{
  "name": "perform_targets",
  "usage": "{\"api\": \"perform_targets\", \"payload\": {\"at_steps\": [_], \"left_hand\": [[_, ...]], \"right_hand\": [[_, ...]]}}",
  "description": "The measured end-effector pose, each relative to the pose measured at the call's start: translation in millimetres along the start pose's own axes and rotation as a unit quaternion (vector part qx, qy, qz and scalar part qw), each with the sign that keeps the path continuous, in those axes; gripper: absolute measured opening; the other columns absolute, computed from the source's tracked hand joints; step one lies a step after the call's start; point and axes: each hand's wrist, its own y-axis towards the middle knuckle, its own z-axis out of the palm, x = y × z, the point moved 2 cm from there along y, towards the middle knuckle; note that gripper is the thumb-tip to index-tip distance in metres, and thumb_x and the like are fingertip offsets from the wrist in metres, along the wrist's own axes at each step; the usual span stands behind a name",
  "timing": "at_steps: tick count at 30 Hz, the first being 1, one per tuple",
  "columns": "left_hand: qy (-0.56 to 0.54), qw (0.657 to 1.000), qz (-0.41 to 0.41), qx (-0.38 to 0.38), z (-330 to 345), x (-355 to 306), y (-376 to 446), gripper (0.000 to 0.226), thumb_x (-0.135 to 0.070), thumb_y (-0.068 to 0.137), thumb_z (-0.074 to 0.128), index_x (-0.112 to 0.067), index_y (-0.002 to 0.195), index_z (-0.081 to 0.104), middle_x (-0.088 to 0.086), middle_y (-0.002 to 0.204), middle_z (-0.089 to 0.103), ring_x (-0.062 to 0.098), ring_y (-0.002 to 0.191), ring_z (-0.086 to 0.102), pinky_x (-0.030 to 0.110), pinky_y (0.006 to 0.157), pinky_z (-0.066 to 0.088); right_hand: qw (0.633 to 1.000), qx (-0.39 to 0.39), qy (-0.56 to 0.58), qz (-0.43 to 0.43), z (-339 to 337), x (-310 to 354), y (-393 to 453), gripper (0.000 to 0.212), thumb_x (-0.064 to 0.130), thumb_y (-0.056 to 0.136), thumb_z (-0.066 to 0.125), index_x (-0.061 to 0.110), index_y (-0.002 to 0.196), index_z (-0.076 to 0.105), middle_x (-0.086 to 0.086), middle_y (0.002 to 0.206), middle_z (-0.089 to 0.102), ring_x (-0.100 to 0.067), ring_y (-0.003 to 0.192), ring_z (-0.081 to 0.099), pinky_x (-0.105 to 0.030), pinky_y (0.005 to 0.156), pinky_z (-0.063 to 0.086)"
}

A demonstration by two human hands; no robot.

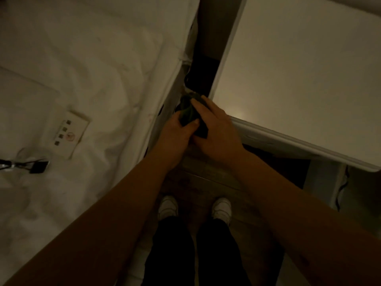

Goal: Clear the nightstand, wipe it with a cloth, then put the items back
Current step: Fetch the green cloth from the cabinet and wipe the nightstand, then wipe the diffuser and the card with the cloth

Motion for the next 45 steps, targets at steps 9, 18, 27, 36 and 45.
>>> {"api": "perform_targets", "payload": {"at_steps": [9, 18, 27, 36, 45], "left_hand": [[0.097, 0.995, 0.032, -0.02, -20.5, -24.1, -33.8, 0.045, -0.036, 0.098, 0.049, -0.023, 0.14, 0.04, -0.001, 0.129, 0.054, 0.007, 0.111, 0.057, 0.024, 0.09, 0.052], [-0.002, 0.999, 0.03, 0.018, -52.1, -47.0, -80.4, 0.058, -0.017, 0.083, 0.068, -0.034, 0.132, 0.042, 0.005, 0.126, 0.056, 0.014, 0.115, 0.06, 0.035, 0.091, 0.054], [-0.063, 0.993, 0.07, -0.067, -87.1, -45.2, -135.3, 0.041, -0.022, 0.08, 0.068, -0.04, 0.116, 0.06, 0.01, 0.113, 0.066, 0.025, 0.103, 0.066, 0.046, 0.088, 0.055], [-0.336, 0.891, -0.007, -0.305, -130.4, -15.9, -213.7, 0.017, -0.008, 0.091, 0.057, -0.015, 0.092, 0.073, 0.015, 0.095, 0.07, 0.027, 0.086, 0.07, 0.036, 0.069, 0.059], [-0.392, 0.873, -0.044, -0.288, -206.5, 17.0, -284.4, 0.018, -0.013, 0.09, 0.059, -0.009, 0.107, 0.065, 0.013, 0.094, 0.068, 0.023, 0.078, 0.07, 0.032, 0.061, 0.057]], "right_hand": [[0.978, 0.205, 0.028, -0.029, -35.7, 28.2, 0.1, 0.118, 0.063, 0.051, 0.082, 0.032, 0.147, 0.02, 0.013, 0.146, 0.025, -0.001, 0.131, 0.026, -0.02, 0.108, 0.028], [0.981, 0.121, 0.139, 0.068, -40.6, 71.7, 10.5, 0.072, 0.043, 0.065, 0.082, 0.034, 0.124, 0.041, 0.022, 0.104, 0.05, 0.003, 0.089, 0.056, -0.011, 0.067, 0.048], [0.841, 0.217, 0.445, 0.217, -13.0, 101.8, -7.7, 0.038, 0.039, 0.088, 0.058, 0.014, 0.117, 0.059, -0.013, 0.107, 0.067, -0.02, 0.084, 0.07, -0.025, 0.059, 0.054], [0.901, 0.431, 0.05, -0.016, 11.9, 162.6, -16.6, 0.055, 0.064, 0.047, 0.081, 0.042, 0.093, 0.061, 0.02, 0.117, 0.053, -0.005, 0.107, 0.055, -0.028, 0.084, 0.051], [0.853, 0.494, 0.16, -0.051, 129.6, 238.8, -84.7, 0.066, 0.022, 0.074, 0.08, 0.044, 0.129, 0.05, 0.019, 0.127, 0.056, -0.002, 0.114, 0.056, -0.032, 0.095, 0.051]]}}
